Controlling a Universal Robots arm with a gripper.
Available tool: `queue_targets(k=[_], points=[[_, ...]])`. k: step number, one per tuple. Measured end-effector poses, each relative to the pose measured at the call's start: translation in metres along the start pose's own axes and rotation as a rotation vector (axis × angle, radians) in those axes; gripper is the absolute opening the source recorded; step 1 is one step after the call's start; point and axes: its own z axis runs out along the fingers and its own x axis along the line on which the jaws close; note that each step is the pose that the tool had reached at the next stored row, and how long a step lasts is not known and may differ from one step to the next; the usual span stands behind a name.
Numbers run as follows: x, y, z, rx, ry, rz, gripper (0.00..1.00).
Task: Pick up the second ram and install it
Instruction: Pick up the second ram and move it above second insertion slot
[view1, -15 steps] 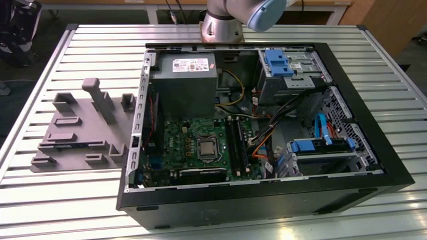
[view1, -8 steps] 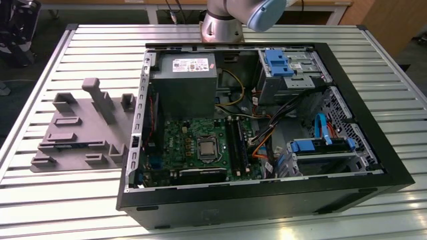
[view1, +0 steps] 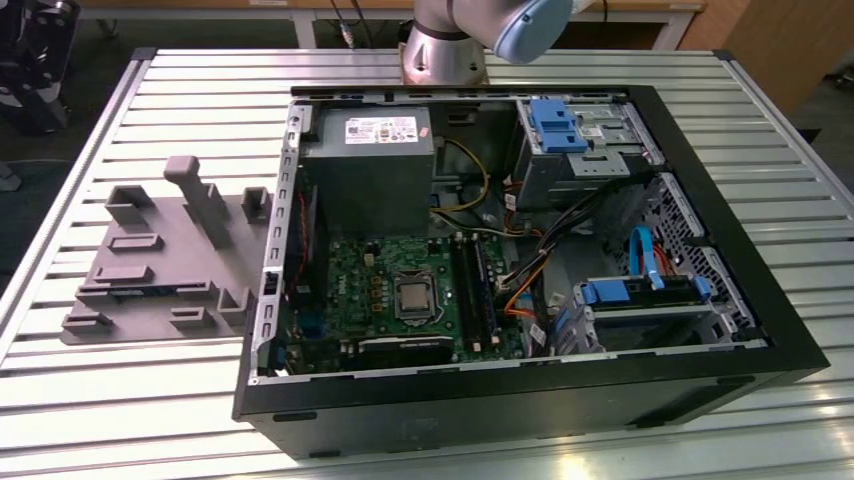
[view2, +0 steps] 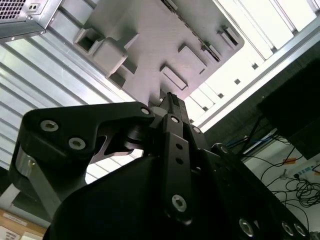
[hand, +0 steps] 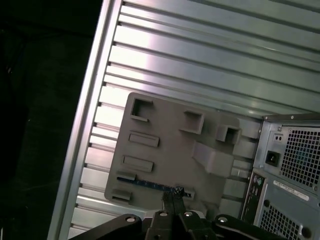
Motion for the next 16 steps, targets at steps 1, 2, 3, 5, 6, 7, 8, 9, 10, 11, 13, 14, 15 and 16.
queue_targets(k=[1,2,3,5,6,7,8,9,10,11,13,14,15,16], points=[[0.0002,0.0000,0.0000,-0.0002,0.0000,-0.007,0.11],[0.0003,0.0001,0.0000,-0.0004,0.0001,-0.013,0.11],[0.0005,0.0001,0.0000,-0.0005,0.0002,-0.020,0.11],[0.0008,0.0002,0.0001,-0.0010,0.0002,-0.034,0.11],[0.0010,0.0002,0.0001,-0.0012,0.0002,-0.041,0.11],[0.0012,0.0002,0.0002,-0.0014,0.0002,-0.048,0.11],[0.0014,0.0003,0.0002,-0.0016,0.0002,-0.055,0.11],[0.0015,0.0003,0.0002,-0.0017,0.0003,-0.062,0.11],[0.0017,0.0004,0.0003,-0.0019,0.0003,-0.069,0.11],[0.0018,0.0004,0.0003,-0.0021,0.0004,-0.076,0.11],[0.0020,0.0004,0.0004,-0.0026,0.0005,-0.092,0.11],[0.0022,0.0004,0.0005,-0.0028,0.0005,-0.099,0.11],[0.0023,0.0004,0.0006,-0.0030,0.0005,-0.106,0.11],[0.0023,0.0005,0.0006,-0.0032,0.0005,-0.113,0.11]])
